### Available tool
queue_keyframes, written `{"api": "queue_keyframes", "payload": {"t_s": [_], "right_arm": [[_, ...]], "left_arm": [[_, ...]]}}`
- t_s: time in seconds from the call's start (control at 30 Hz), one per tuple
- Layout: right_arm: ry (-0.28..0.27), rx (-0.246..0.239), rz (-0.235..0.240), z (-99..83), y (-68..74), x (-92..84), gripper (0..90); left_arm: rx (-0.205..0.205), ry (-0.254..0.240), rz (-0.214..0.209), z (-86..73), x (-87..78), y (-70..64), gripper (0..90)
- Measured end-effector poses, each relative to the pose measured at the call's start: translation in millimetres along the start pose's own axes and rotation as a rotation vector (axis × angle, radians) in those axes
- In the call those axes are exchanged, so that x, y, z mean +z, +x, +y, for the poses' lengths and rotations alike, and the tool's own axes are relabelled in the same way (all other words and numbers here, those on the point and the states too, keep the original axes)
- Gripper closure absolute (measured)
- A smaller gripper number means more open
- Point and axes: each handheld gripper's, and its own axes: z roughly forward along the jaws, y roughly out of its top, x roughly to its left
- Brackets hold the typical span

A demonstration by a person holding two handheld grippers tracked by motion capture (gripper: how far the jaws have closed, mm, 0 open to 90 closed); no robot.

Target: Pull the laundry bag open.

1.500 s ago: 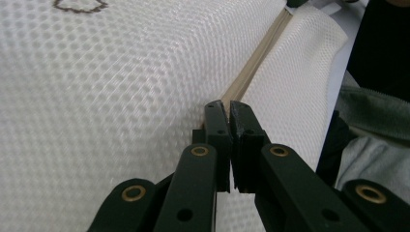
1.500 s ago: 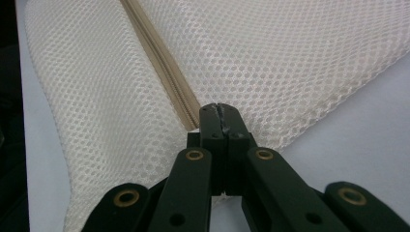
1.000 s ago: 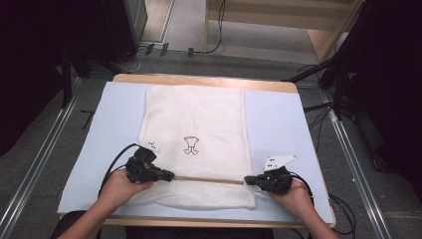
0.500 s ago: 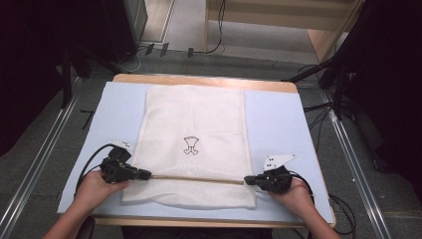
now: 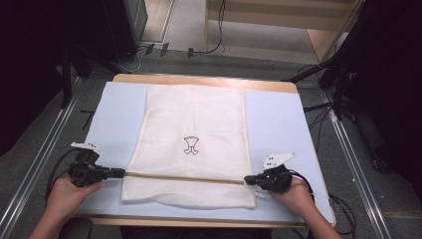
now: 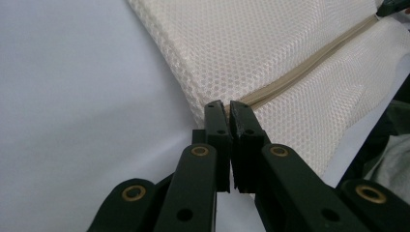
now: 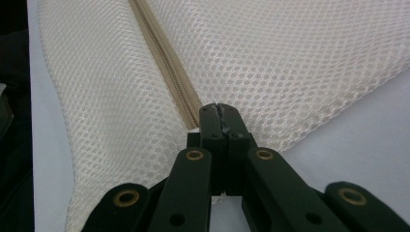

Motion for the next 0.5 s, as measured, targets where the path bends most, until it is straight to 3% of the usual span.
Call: {"api": "queue_keyframes", "payload": {"t_s": [0.1,0.17,0.2,0.27,0.4,0.5], "right_arm": [[0.003,-0.017,0.01,1.1,-1.2,0.0,90.0],[0.019,-0.026,0.028,4.2,-3.3,-0.5,89.1],[0.027,-0.006,0.05,5.2,-4.9,-0.8,86.2],[0.012,0.01,0.078,6.5,-7.6,-2.4,80.0],[-0.024,0.027,0.039,9.8,-8.5,-7.7,69.2],[-0.055,0.053,0.009,12.4,-10.9,-11.5,58.3]], "left_arm": [[-0.026,0.004,-0.022,0.0,1.2,2.5,88.4],[-0.007,-0.007,-0.021,0.3,0.9,0.5,87.4],[0.001,-0.014,-0.026,0.7,0.2,-0.6,86.4],[0.009,-0.04,-0.05,1.7,-0.4,-1.9,77.7],[0.042,-0.096,-0.027,5.8,-0.9,-5.0,61.8],[0.063,-0.12,-0.011,8.7,1.4,-6.0,55.5]]}}
